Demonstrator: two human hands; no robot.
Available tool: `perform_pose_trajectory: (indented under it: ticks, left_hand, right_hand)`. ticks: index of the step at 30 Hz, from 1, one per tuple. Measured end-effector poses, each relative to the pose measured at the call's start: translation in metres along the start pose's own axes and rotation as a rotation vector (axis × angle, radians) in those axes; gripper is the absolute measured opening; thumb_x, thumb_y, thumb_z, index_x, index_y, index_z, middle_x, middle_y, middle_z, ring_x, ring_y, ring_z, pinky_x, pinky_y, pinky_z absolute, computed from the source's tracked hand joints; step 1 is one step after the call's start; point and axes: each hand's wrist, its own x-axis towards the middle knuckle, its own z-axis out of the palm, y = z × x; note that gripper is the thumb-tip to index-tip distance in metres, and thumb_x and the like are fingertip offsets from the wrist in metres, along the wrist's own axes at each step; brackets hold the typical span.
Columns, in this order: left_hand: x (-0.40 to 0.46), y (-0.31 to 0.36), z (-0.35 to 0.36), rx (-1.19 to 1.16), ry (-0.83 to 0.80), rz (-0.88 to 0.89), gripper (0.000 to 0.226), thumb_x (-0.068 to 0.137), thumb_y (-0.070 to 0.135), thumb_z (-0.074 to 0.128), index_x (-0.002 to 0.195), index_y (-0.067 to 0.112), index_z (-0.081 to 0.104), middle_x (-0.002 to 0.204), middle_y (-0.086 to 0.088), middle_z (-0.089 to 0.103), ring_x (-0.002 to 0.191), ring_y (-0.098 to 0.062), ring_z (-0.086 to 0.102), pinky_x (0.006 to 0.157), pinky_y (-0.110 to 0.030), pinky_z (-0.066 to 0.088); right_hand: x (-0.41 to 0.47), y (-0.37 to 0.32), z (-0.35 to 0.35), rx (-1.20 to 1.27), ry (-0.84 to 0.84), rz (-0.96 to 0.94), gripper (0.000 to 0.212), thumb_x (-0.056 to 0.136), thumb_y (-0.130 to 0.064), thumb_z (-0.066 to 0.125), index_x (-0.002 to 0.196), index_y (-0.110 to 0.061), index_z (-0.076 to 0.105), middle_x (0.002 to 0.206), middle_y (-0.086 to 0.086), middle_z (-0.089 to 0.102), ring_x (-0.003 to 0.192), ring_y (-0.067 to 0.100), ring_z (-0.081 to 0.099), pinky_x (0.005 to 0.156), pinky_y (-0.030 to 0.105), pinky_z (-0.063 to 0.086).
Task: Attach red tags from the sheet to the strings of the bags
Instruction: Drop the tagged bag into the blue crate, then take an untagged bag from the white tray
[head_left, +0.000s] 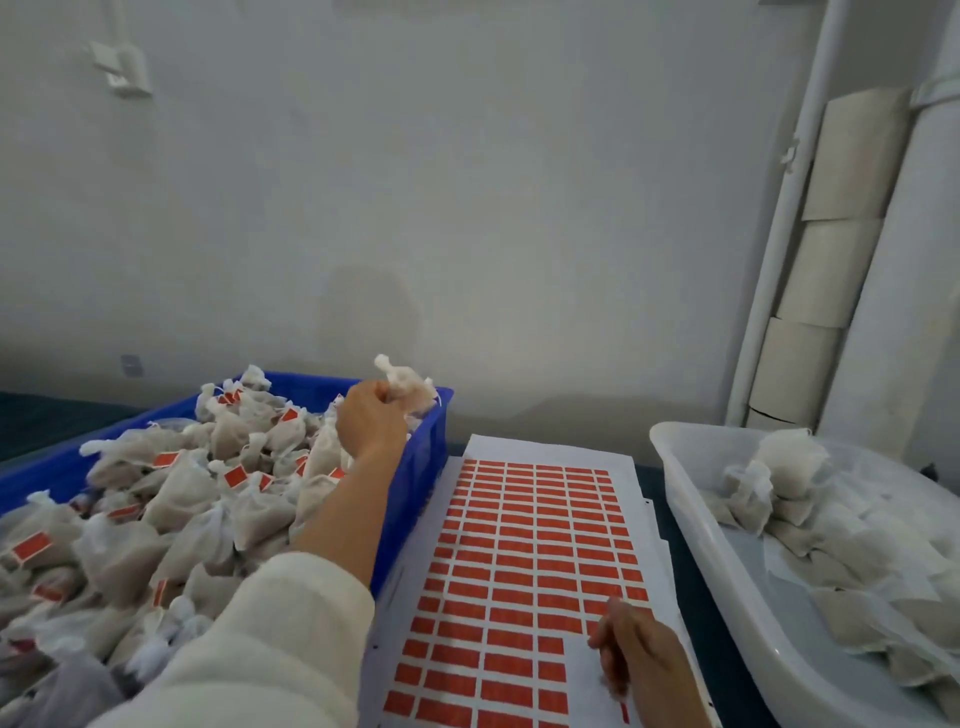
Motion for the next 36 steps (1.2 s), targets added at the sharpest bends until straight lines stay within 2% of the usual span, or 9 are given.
perform_pose_trajectory:
  ticks: [4,8,13,18,22,26,30,34,36]
  left_hand:
    - [0.021,-0.025,0.000,0.206,-0.078,-0.055,0.023,0.093,0.020,0.051,0.097,0.002,0.064,0.093,-0.015,0.066,0.085,-0.028,0.061,0.074,-0.035,0.048]
    - [0.024,-0.042,0.006,0.262,-0.120,-0.095,0.019,0.090,0.020,0.056,0.097,0.005,0.064,0.091,-0.012,0.066,0.083,-0.027,0.062,0.079,-0.038,0.052]
    - [0.026,-0.038,0.006,0.362,-0.232,-0.146,0.034,0.086,0.024,0.058,0.118,0.013,0.054,0.119,-0.011,0.058,0.109,-0.027,0.055,0.094,-0.038,0.044]
    - [0.016,-0.019,0.013,0.508,-0.052,-0.039,0.063,0.084,0.015,0.063,0.134,0.000,0.028,0.137,-0.023,0.035,0.120,-0.034,0.042,0.098,-0.038,0.041]
    - [-0.013,0.017,0.018,0.508,-0.024,0.195,0.058,0.081,0.012,0.065,0.126,-0.003,0.031,0.130,-0.024,0.036,0.113,-0.035,0.043,0.091,-0.036,0.043]
    - [-0.065,0.047,0.024,0.474,-0.149,0.338,0.046,0.085,0.016,0.060,0.125,0.002,0.041,0.129,-0.020,0.041,0.116,-0.034,0.041,0.094,-0.038,0.040]
    - [-0.128,0.047,0.025,0.397,-0.384,0.327,0.042,0.085,0.032,0.062,0.123,0.020,0.048,0.133,-0.008,0.046,0.122,-0.026,0.044,0.101,-0.040,0.040]
    - [-0.169,-0.001,0.016,0.077,-0.585,0.281,0.026,0.083,0.019,0.062,0.109,0.020,0.060,0.111,-0.001,0.058,0.098,-0.018,0.057,0.083,-0.037,0.052]
    - [-0.177,-0.020,0.015,0.116,-0.623,0.279,0.026,0.084,0.022,0.062,0.110,0.024,0.060,0.106,0.006,0.060,0.091,-0.012,0.059,0.080,-0.028,0.052]
  right_hand:
    - [0.006,0.002,0.002,-0.024,0.023,0.005,0.041,0.096,-0.022,0.045,0.062,-0.002,0.056,0.051,0.008,0.059,0.046,0.017,0.053,0.050,0.024,0.046]
    - [0.010,0.002,0.002,-0.097,0.014,-0.057,0.035,0.094,-0.017,0.050,0.061,-0.007,0.056,0.062,0.010,0.066,0.056,0.020,0.061,0.067,0.033,0.053]
    - [0.013,0.000,0.002,-0.092,0.019,-0.041,0.024,0.092,-0.022,0.053,0.071,-0.009,0.056,0.063,0.000,0.069,0.058,0.016,0.063,0.065,0.025,0.050]
    - [0.005,0.001,0.003,-0.154,0.029,-0.051,0.039,0.096,-0.024,0.045,0.062,-0.009,0.056,0.056,0.002,0.064,0.049,0.011,0.059,0.057,0.020,0.049]
    - [-0.009,-0.005,0.006,-0.228,0.032,-0.129,0.038,0.098,-0.024,0.040,0.067,-0.010,0.058,0.053,-0.002,0.058,0.047,0.004,0.053,0.052,0.013,0.045]
    - [-0.021,-0.011,0.006,-0.196,0.015,-0.169,0.033,0.098,-0.021,0.040,0.072,-0.011,0.056,0.056,-0.003,0.053,0.050,0.005,0.048,0.052,0.016,0.042]
    - [-0.025,-0.016,0.006,-0.116,0.022,-0.150,0.024,0.097,-0.024,0.044,0.080,-0.011,0.055,0.063,-0.003,0.054,0.055,0.006,0.049,0.055,0.016,0.043]
    - [-0.026,-0.018,0.006,-0.123,0.034,-0.160,0.020,0.096,-0.024,0.046,0.082,-0.014,0.056,0.067,-0.005,0.056,0.057,0.004,0.049,0.057,0.015,0.043]
    - [-0.026,-0.019,0.007,-0.165,0.042,-0.168,0.019,0.097,-0.025,0.045,0.084,-0.016,0.056,0.071,-0.005,0.057,0.061,0.005,0.051,0.061,0.016,0.045]
